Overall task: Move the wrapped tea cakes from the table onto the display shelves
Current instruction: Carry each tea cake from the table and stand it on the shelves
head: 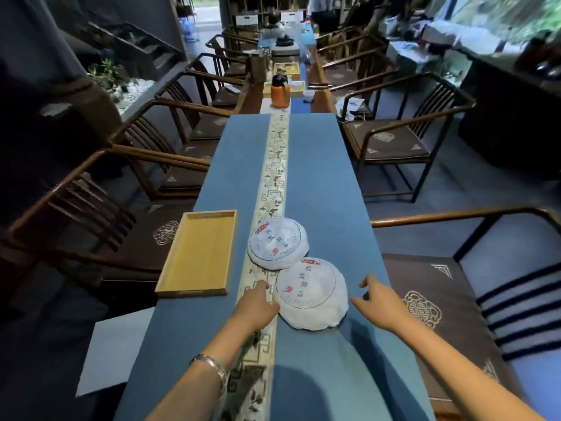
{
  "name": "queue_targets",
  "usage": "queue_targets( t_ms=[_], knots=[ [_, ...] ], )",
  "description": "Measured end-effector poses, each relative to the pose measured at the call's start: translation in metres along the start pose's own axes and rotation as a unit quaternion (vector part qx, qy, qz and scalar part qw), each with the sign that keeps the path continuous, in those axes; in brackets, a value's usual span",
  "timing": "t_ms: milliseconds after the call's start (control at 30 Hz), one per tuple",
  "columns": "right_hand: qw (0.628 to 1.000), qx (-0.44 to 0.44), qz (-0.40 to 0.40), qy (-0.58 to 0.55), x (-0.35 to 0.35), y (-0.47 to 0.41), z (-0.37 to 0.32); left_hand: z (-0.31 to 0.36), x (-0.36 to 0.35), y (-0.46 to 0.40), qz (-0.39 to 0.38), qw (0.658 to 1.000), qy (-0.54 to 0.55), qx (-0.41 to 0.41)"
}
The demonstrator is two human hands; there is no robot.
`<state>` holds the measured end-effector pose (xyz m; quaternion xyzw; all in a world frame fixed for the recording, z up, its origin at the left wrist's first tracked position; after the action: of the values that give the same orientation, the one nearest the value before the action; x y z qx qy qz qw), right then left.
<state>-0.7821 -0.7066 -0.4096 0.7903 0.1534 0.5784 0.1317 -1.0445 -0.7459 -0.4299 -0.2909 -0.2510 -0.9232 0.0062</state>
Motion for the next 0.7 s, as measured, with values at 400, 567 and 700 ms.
queue_targets(
  t_ms=[400,567,700],
  knots=[
    [0.878,-0.206,-0.022,-0.431,-0.116,-0.035,-0.02,-0.036,-0.036,-0.079,0.02,0.966,0.253,0.038],
    [0.828,-0.253,0.021,-0.5,-0.13,-0.051,-0.035,-0.046,-0.051,-0.092,-0.018,0.926,0.367,0.087],
    [0.809,-0.253,0.054,-0.527,-0.138,-0.059,-0.038,-0.052,-0.06,-0.104,-0.007,0.934,0.348,0.08]
  ],
)
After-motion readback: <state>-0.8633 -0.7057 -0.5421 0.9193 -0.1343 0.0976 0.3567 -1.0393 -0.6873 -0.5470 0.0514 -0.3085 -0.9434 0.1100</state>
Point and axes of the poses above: each hand's wrist, its own y-axis away from the middle knuckle, its own x-axis out of the back of the hand, z = x × y, the point moved 2 cm from there along -y, towards the middle knuckle, and after that the axes turned 14 degrees about y, right-handed, at the moved point
